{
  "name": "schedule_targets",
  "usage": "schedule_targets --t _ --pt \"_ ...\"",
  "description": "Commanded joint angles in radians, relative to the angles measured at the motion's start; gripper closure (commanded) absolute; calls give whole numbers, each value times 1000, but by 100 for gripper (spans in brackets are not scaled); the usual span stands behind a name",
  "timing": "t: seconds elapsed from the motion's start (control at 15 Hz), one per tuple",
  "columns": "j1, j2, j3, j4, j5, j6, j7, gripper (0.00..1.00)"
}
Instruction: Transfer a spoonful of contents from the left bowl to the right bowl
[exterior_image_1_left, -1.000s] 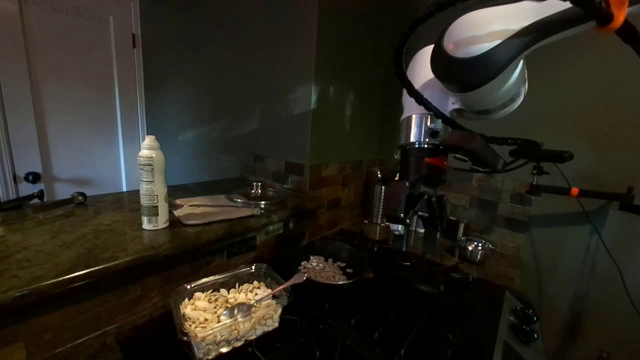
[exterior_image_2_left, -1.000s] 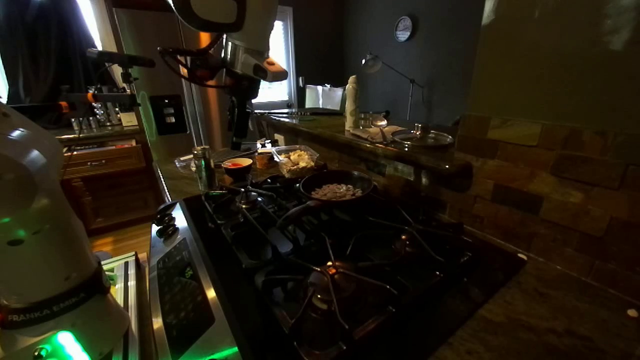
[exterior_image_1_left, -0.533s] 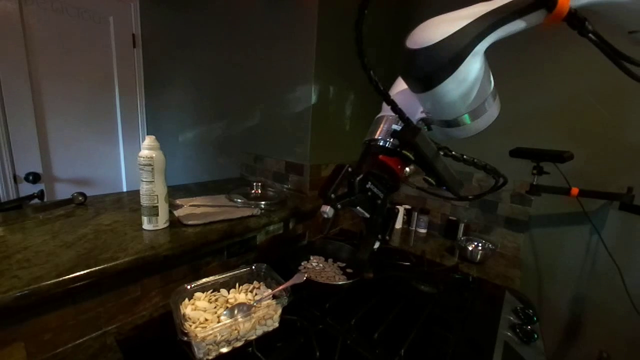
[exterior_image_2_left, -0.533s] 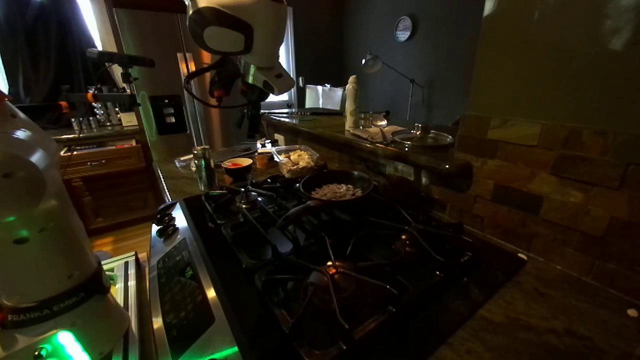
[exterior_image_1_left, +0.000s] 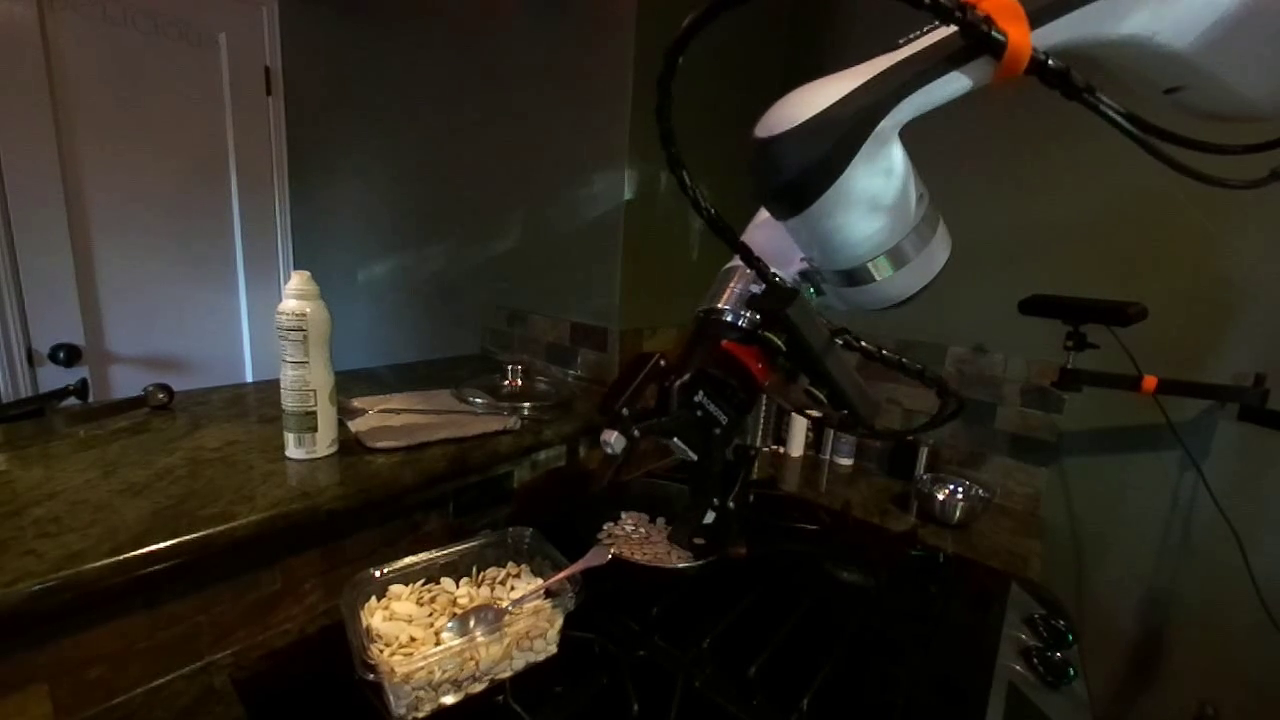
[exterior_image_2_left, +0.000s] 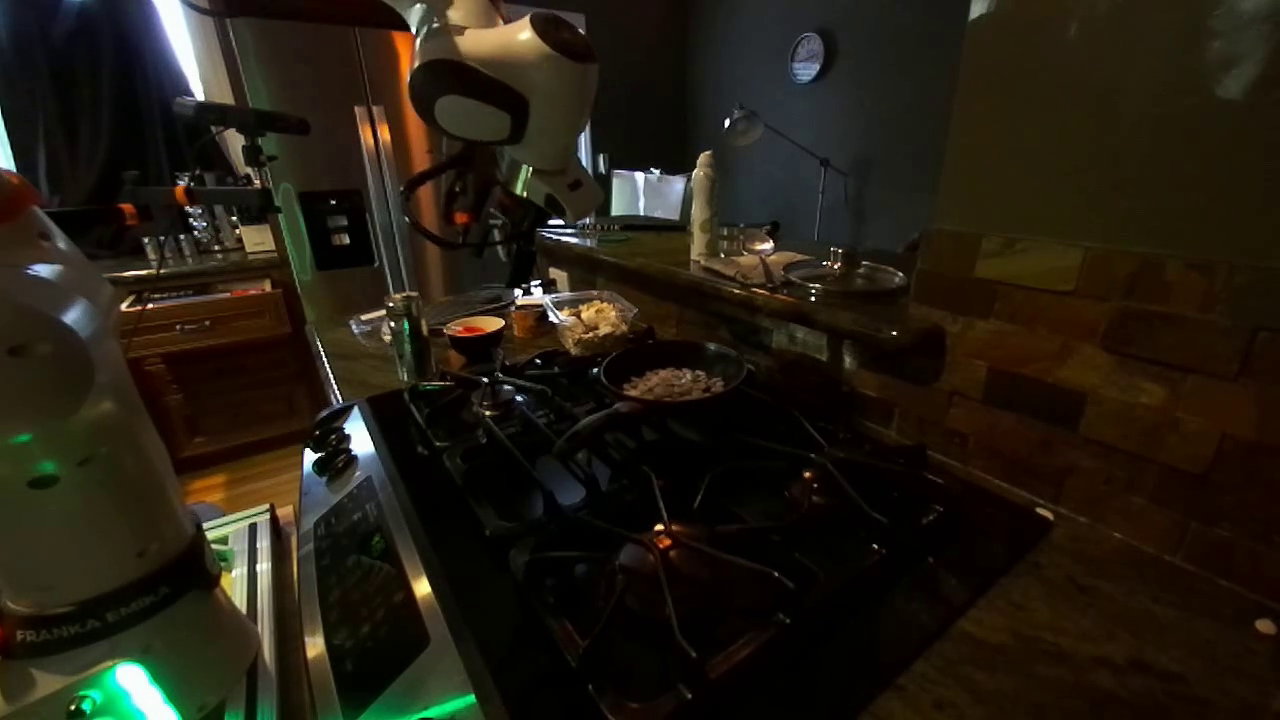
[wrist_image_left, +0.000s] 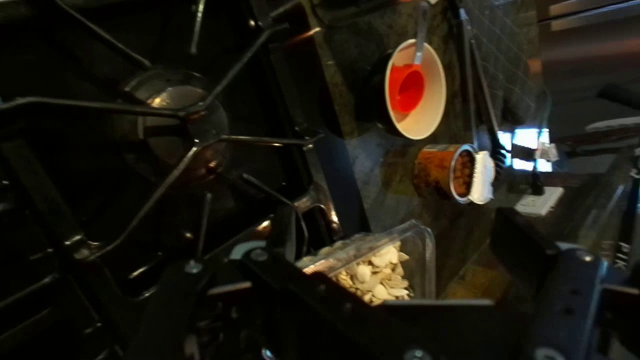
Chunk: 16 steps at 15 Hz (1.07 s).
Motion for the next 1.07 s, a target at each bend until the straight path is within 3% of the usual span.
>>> schedule_targets --t 0.0,0.13,0.4,0.47,0.6,0.67,1.0 --pt "-14 -25 -52 -37 203 -36 -200 0" --pt "-34 -27 -88 -57 285 -92 -342 0" --pt "-88 20 -146 -62 304 -345 -558 0" --pt "-103 1 -101 -53 273 -268 -477 0" --pt "-120 12 -116 -58 282 -331 -529 0" --pt "-116 -6 -90 -73 342 -202 -617 0" --pt "-106 -30 -31 -106 482 4 -841 0"
